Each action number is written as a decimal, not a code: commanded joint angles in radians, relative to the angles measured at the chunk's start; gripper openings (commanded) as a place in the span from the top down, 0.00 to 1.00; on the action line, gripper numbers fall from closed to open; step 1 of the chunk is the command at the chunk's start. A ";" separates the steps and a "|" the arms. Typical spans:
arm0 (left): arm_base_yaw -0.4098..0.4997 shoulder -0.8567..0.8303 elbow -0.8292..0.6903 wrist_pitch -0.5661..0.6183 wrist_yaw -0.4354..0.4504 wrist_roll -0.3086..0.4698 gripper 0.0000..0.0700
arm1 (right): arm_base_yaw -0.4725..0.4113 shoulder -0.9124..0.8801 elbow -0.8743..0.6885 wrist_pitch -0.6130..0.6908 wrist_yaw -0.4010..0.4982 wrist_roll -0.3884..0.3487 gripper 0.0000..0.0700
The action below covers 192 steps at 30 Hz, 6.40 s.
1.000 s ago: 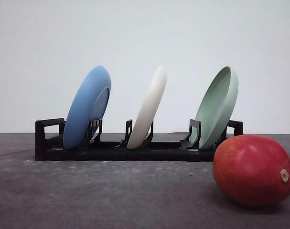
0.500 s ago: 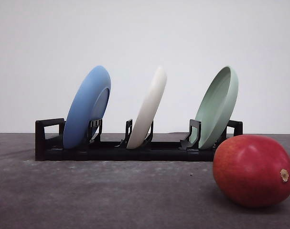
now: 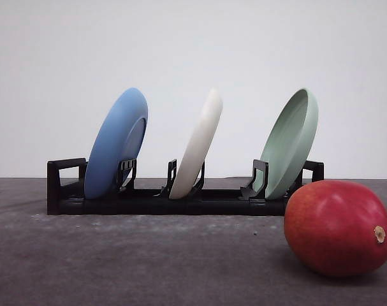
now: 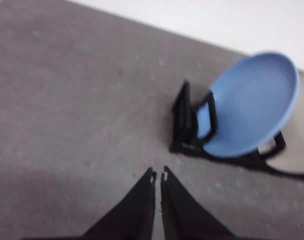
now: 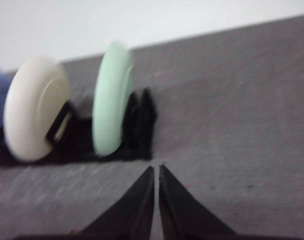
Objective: Place pomegranate in white plate
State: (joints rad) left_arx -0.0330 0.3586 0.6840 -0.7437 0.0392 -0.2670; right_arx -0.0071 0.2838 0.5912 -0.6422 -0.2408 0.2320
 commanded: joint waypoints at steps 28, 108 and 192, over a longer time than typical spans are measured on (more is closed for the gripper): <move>-0.282 0.177 0.108 -0.019 0.119 0.368 0.59 | 0.266 0.126 0.019 0.096 -0.092 -0.142 0.54; -0.742 1.360 0.323 1.034 -0.227 0.300 0.45 | 0.266 0.126 0.019 0.125 -0.092 -0.142 0.48; -1.182 0.853 0.172 0.115 -0.399 0.574 0.99 | 0.266 0.126 0.019 0.125 -0.092 -0.131 0.48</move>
State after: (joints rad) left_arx -1.2002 1.1918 0.8459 -0.6392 -0.3446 0.2629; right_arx 0.2550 0.4065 0.5922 -0.5312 -0.3367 0.1013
